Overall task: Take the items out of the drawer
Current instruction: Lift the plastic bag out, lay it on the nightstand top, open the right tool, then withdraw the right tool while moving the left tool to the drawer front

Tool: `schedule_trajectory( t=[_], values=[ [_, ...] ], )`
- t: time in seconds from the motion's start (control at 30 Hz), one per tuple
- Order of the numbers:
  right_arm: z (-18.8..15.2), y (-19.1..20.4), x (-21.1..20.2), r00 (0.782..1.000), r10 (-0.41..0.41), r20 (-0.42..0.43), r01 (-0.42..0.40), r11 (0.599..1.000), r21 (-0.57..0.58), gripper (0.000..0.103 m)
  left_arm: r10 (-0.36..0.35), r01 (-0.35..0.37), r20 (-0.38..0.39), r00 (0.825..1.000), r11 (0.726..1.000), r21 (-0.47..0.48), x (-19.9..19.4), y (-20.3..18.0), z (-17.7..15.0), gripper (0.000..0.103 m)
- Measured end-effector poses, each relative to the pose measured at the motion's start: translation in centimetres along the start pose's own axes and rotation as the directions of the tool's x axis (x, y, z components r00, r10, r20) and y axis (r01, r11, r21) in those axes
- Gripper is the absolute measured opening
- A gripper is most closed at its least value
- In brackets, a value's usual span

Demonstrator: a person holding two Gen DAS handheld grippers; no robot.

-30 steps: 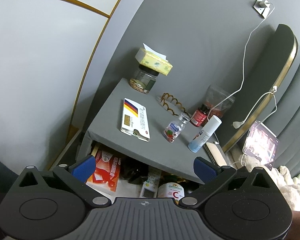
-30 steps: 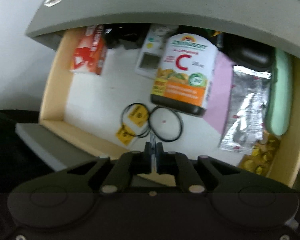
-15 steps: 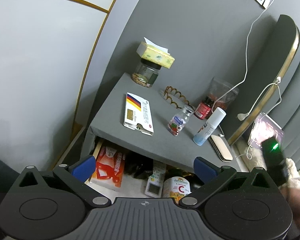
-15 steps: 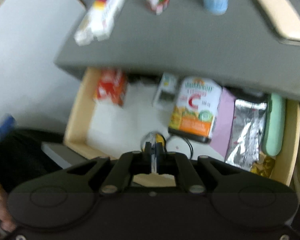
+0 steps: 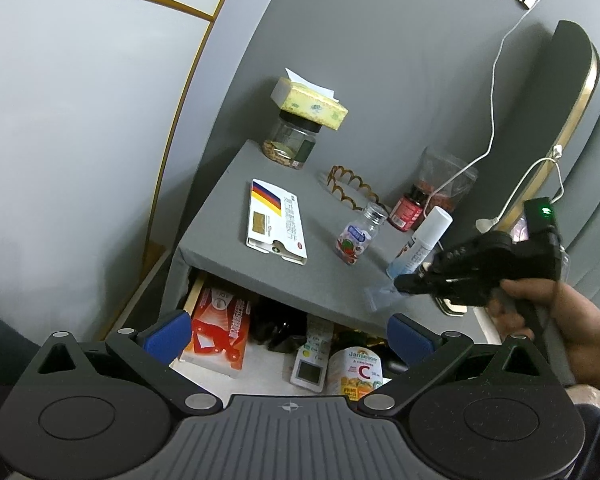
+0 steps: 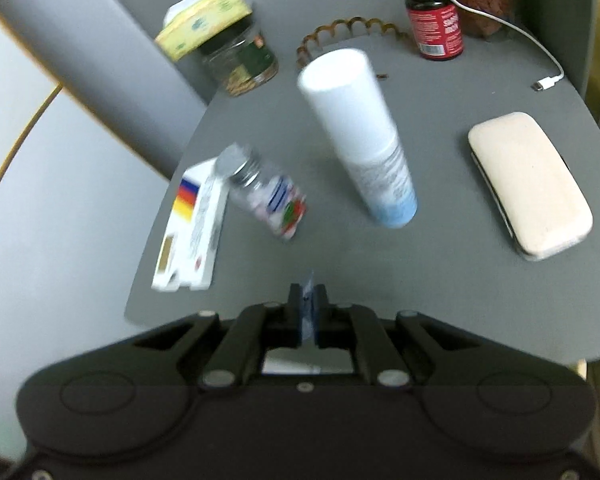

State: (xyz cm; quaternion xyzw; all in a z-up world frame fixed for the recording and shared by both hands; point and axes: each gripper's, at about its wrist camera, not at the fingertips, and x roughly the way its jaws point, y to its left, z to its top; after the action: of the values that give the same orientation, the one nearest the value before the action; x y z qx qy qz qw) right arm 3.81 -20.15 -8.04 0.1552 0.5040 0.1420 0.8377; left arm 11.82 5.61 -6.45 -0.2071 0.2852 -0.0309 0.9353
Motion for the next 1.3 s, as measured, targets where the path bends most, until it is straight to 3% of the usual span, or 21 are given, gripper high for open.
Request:
schedule_trajectory(
  t=[0.2,0.3,0.4,0.53,0.8,0.87,0.93,1.0,1.13,1.3],
  values=[
    [-0.4,-0.7,0.0,0.99,-0.124,0.065,0.128,0.99,-0.064,0.033,0.004,-0.004,-0.001,1.0,1.0,-0.002,0.0,0.1,0.0,0.103],
    [-1.4,-0.5,-1.1,0.987,-0.127,0.103,0.137,0.987,-0.089,0.035,0.005,-0.005,-0.006,1.0,1.0,0.003,0.2,-0.1,-0.1,0.103],
    [-3.3,1.8,-1.3,0.99,-0.105,0.093,0.124,0.964,-0.236,0.036,0.005,-0.004,-0.01,1.0,1.0,0.017,0.4,-0.4,-0.1,0.103],
    [-4.6,3.6,0.7,0.98,-0.193,0.045,0.196,0.91,-0.366,0.037,0.01,-0.01,-0.014,1.0,0.999,0.037,0.5,-0.6,-0.3,0.103],
    [-3.5,3.5,1.4,0.959,-0.277,0.059,0.281,0.904,-0.321,0.043,0.041,-0.038,-0.029,0.999,0.996,0.086,0.8,-1.1,-0.5,0.103],
    [-3.5,3.3,-0.2,0.964,-0.257,0.062,0.264,0.912,-0.313,0.046,0.056,-0.05,-0.051,0.997,0.992,0.112,1.1,-1.4,-0.7,0.103],
    [-3.7,3.0,-2.0,0.968,-0.237,0.083,0.251,0.917,-0.311,0.062,0.079,-0.069,-0.075,0.994,0.989,0.132,1.5,-1.5,-0.9,0.103],
    [-4.0,2.4,-4.2,0.971,-0.22,0.093,0.238,0.919,-0.314,0.071,0.09,-0.076,-0.1,0.991,0.988,0.137,2.0,-1.6,-1.1,0.103],
    [-5.2,0.7,-8.9,0.975,-0.2,0.099,0.221,0.926,-0.306,0.08,0.103,-0.081,-0.144,0.984,0.986,0.149,2.8,-1.8,-1.6,0.103],
    [-7.5,-3.4,-15.1,0.965,-0.208,0.16,0.244,0.934,-0.261,0.082,0.114,-0.069,-0.202,0.973,0.973,0.221,3.4,-4.0,-2.5,0.103]
  ],
)
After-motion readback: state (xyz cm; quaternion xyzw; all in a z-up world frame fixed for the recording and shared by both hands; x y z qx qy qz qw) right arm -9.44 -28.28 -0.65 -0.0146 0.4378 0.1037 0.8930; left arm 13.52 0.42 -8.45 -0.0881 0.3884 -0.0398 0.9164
